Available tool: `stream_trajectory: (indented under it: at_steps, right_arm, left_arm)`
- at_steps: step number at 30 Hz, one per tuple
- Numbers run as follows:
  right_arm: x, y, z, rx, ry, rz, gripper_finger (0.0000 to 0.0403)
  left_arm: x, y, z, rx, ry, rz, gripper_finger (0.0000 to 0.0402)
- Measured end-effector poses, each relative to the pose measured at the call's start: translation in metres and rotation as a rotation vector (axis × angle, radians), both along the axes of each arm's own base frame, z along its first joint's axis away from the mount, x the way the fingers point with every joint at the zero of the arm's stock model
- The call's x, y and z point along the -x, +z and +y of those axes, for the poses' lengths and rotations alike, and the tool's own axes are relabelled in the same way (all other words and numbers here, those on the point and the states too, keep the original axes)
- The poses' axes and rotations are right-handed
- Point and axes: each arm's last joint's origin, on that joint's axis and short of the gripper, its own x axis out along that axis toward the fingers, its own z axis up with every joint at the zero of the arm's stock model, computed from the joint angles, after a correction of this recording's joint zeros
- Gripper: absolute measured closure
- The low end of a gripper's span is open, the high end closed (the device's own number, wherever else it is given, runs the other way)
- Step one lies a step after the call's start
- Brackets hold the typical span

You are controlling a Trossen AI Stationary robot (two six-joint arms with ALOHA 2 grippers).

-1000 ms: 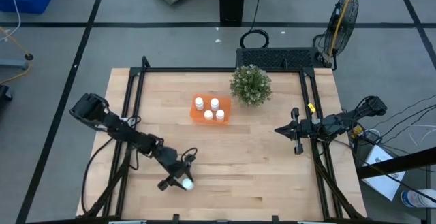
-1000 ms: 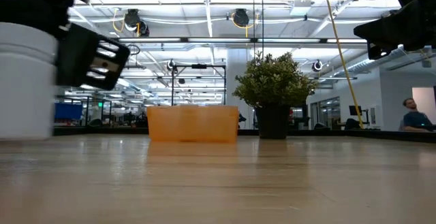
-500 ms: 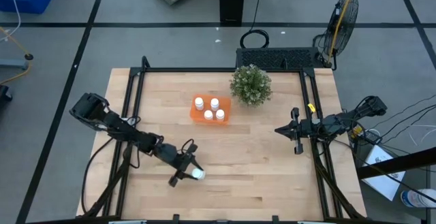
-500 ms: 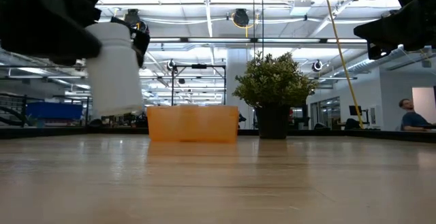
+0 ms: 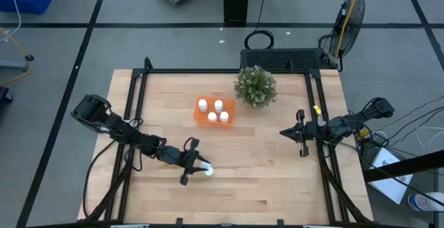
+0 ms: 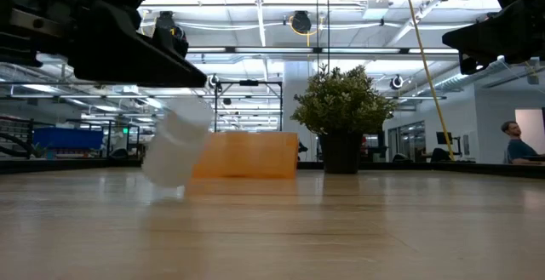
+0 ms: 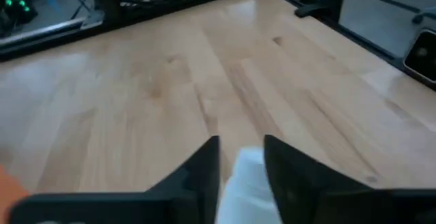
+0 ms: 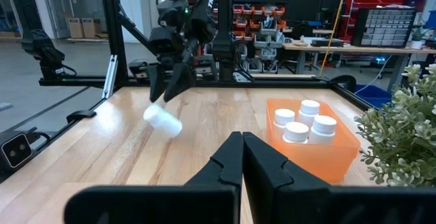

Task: Pick and place pill bottles into a basket
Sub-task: Put the white pill bottle into the orange bin

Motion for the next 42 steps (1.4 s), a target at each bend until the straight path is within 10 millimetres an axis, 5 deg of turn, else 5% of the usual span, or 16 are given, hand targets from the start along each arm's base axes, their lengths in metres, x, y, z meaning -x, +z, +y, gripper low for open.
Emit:
stream_trajectory:
  at_steps: [6,9,25,32,42]
  right_arm:
    - [0.0,0.0,0.0,0.0,0.0,0.0,0.0403]
    - [0.0,0.0,0.0,0.0,0.0,0.0,0.0403]
    - [0.0,0.0,0.0,0.0,0.0,0.0,0.0403]
    - [0.0,0.0,0.0,0.0,0.0,0.0,0.0403]
    - [0.0,0.0,0.0,0.0,0.0,0.0,0.0403]
  left_arm:
    - [0.001,0.005,-0.005,-0.03,-0.048,-0.053,0.0383]
    - [0.001,0.005,-0.005,-0.021,-0.051,-0.051,0.0394]
    - [-0.002,-0.003,0.008,0.196,0.138,0.078,0.0287]
    - [-0.004,-0.011,0.011,0.299,0.258,0.31,0.0259]
    - [-0.016,0.025,-0.037,0.34,0.155,0.343,0.0117]
